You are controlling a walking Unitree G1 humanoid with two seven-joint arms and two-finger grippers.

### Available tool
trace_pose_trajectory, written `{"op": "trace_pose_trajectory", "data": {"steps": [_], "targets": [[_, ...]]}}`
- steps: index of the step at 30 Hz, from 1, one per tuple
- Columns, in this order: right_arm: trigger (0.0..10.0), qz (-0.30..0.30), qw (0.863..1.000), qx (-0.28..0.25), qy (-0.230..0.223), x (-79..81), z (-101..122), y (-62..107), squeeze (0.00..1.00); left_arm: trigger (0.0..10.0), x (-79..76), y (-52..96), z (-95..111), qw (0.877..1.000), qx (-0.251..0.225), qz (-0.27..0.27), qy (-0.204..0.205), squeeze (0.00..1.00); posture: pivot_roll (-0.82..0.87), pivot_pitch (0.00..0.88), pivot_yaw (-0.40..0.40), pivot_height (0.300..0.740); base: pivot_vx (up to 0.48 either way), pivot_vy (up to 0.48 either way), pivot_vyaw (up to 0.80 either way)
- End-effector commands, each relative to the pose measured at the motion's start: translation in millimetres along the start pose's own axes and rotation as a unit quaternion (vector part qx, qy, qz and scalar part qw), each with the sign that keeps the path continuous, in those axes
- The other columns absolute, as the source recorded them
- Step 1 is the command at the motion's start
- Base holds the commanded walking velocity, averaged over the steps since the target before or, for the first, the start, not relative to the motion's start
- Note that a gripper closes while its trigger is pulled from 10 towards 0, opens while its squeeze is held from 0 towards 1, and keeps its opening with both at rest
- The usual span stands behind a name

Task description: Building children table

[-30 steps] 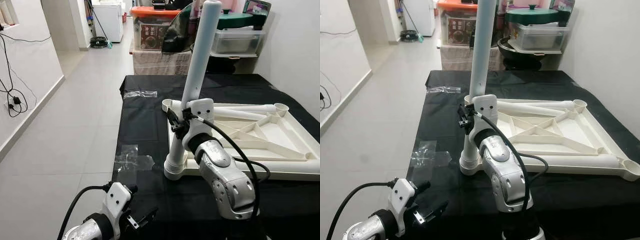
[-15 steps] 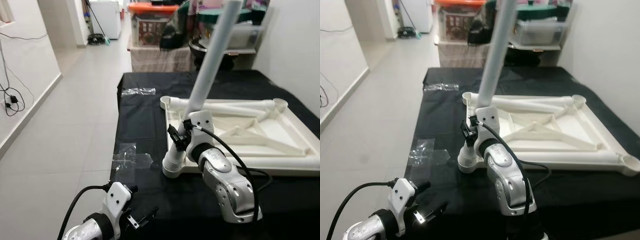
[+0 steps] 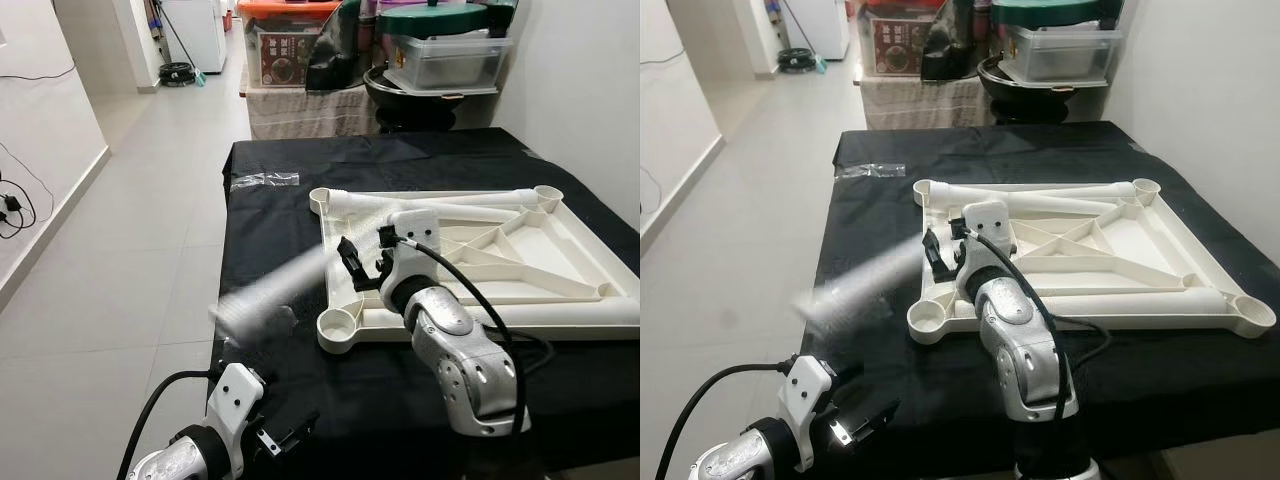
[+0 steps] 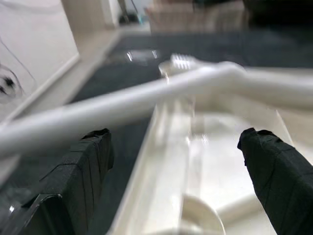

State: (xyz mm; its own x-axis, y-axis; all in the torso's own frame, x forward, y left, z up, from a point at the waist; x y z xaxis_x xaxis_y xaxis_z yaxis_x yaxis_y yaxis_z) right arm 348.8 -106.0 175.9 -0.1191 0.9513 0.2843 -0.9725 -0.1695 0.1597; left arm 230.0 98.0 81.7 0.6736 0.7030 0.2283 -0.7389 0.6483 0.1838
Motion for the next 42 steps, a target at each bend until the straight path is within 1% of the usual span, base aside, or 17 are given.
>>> {"op": "trace_pose_trajectory", "data": {"steps": [1, 2, 3, 5, 6, 8, 9, 11, 12, 14, 15, 16, 17, 23, 32, 33, 42], "targets": [[0.2, -0.01, 1.0, 0.016, -0.006, -4.0, -4.4, -1.7, 0.69, 10.0, 1.5, 0.5, -1.0, 1.0, 0.008, 0.002, -0.009, 0.0, 0.05, 0.0, -0.038, 0.74, 0.0, 0.0, 0.0], [10.0, -0.026, 0.999, 0.028, -0.007, -10.8, -8.4, -4.4, 0.0, 10.0, 12.4, 3.0, 1.2, 1.0, 0.003, 0.024, -0.01, 0.0, 0.05, 0.0, -0.04, 0.74, 0.0, 0.0, 0.0], [10.0, -0.04, 0.999, 0.034, -0.014, -17.3, -9.4, -7.2, 0.0, 10.0, 43.6, 11.0, 1.3, 0.996, 0.007, 0.091, -0.023, 0.0, 0.06, 0.0, -0.045, 0.74, 0.0, 0.0, 0.0], [10.0, -0.04, 0.999, 0.034, -0.014, -17.3, -9.4, -7.2, 0.0, 10.0, 43.6, 11.0, 1.3, 0.996, 0.007, 0.091, -0.023, 0.0, 0.06, 0.0, -0.045, 0.74, 0.0, 0.0, 0.0], [10.0, -0.049, 0.998, 0.033, -0.016, -21.8, -8.4, -9.4, 0.0, 10.0, 76.1, 22.1, 0.7, 0.986, 0.013, 0.165, -0.032, 0.0, 0.06, 0.0, -0.045, 0.74, 0.0, 0.0, 0.0], [10.0, -0.049, 0.998, 0.033, -0.016, -21.8, -8.4, -9.4, 0.0, 10.0, 76.1, 22.1, 0.7, 0.986, 0.013, 0.165, -0.032, 0.0, 0.06, 0.0, -0.045, 0.74, 0.0, 0.0, 0.0], [10.0, -0.049, 0.998, 0.024, -0.028, -23.1, -4.5, -11.8, 0.0, 10.0, 110.8, 38.2, 0.6, 0.967, 0.021, 0.25, -0.047, 0.0, 0.07, 0.0, -0.048, 0.74, 0.0, 0.0, 0.0], [10.0, -0.049, 0.998, 0.024, -0.028, -23.1, -4.5, -11.8, 0.0, 10.0, 110.8, 38.2, 0.6, 0.967, 0.021, 0.25, -0.047, 0.0, 0.07, 0.0, -0.048, 0.74, 0.0, 0.0, 0.0], [10.0, -0.046, 0.998, 0.008, -0.041, -21.6, 2.1, -13.8, 0.0, 10.0, 135.4, 52.1, 3.9, 0.946, 0.023, 0.317, -0.063, 0.0, 0.07, 0.0, -0.048, 0.74, 0.0, 0.0, 0.0], [10.0, -0.023, 0.997, -0.052, -0.052, -13.7, 23.4, -13.2, 0.0, 10.0, 138.4, 51.5, 14.0, 0.938, -0.001, 0.34, -0.062, 0.0, 0.08, 0.0, -0.049, 0.74, 0.0, 0.0, 0.0], [10.0, -0.023, 0.997, -0.052, -0.052, -13.7, 23.4, -13.2, 0.0, 10.0, 138.4, 51.5, 14.0, 0.938, -0.001, 0.34, -0.062, 0.0, 0.08, 0.0, -0.049, 0.74, 0.0, 0.0, 0.0], [10.0, -0.007, 0.994, -0.097, -0.041, -7.5, 38.9, -9.5, 0.85, 10.0, 122.1, 39.3, 19.4, 0.948, -0.021, 0.312, -0.054, 0.0, 0.07, 0.0, -0.047, 0.74, 0.0, 0.0, 0.0], [10.0, 0.006, 0.992, -0.121, -0.028, -3.3, 47.0, -6.3, 1.0, 10.0, 111.3, 32.3, 19.4, 0.954, -0.026, 0.294, -0.048, 0.0, 0.07, 0.0, -0.045, 0.74, 0.0, 0.0, 0.0], [10.0, 0.031, 0.987, -0.157, -0.013, 4.3, 59.1, -0.6, 1.0, 10.0, 92.2, 20.1, 19.0, 0.962, -0.033, 0.27, -0.032, 0.0, 0.07, 0.0, -0.042, 0.74, 0.0, 0.0, 0.0], [10.0, 0.034, 0.986, -0.162, 0.01, 4.7, 57.0, -1.3, 1.0, 10.0, 95.3, 19.8, 19.7, 0.959, -0.037, 0.281, -0.028, 0.0, 0.08, 0.0, -0.05, 0.74, 0.0, 0.427, 0.0], [10.0, 0.03, 0.987, -0.16, 0.015, 3.7, 55.0, -2.9, 0.0, 10.0, 98.1, 21.3, 21.1, 0.956, -0.04, 0.287, -0.03, 0.0, 0.08, 0.0, -0.051, 0.74, 0.0, 0.48, 0.0], [10.0, 0.018, 0.988, -0.154, 0.019, -1.6, 50.2, -5.6, 0.0, 10.0, 98.6, 20.5, 25.6, 0.955, -0.047, 0.291, -0.031, 0.0, 0.08, 0.0, -0.048, 0.74, 0.0, 0.48, 0.0]]}}
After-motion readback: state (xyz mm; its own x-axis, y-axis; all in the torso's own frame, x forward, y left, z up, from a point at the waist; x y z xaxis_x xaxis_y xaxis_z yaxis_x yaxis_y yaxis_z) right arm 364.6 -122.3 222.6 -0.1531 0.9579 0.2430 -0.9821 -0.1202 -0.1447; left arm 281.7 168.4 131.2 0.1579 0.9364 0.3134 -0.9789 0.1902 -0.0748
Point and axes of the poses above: a point about 5 cm out from each wrist's last joint towards the gripper, its own y axis pointing back from the gripper into the wrist, its own z axis along the axis of the wrist's last joint, x = y × z, the point moved 4 cm from there along -y, pointing out of the wrist towards the gripper, and after that the axes turned 14 degrees about -y, right-handed, at the moved point
